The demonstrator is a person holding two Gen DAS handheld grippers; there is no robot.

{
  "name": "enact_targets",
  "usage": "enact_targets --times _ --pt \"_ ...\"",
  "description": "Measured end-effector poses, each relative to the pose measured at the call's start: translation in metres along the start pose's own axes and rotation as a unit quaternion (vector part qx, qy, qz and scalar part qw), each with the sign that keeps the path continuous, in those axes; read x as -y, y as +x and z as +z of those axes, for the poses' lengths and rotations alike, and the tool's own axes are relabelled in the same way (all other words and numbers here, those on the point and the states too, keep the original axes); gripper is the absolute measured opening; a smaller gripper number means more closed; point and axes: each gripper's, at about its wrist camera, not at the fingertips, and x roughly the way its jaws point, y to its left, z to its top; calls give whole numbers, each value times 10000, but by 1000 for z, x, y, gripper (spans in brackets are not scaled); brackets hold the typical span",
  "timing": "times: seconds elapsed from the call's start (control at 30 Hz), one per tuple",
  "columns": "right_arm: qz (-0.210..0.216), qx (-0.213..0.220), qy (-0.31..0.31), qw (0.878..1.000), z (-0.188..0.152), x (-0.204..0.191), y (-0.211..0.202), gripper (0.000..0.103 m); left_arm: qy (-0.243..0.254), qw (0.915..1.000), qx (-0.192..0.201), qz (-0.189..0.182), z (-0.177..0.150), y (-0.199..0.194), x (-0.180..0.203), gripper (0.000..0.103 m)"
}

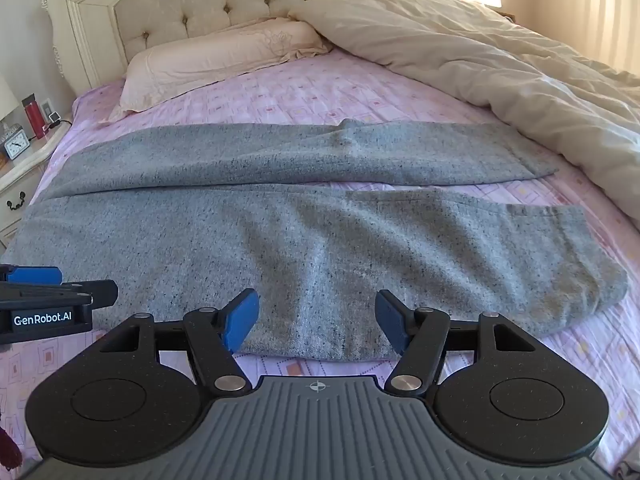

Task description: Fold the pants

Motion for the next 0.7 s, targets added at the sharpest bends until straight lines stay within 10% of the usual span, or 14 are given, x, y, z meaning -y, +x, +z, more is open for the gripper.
enact_targets --times 0.7 --pt "-20 -43 -45 10000 -1 -1 0 63 -16 9997 -152 -177 0 1 1 66"
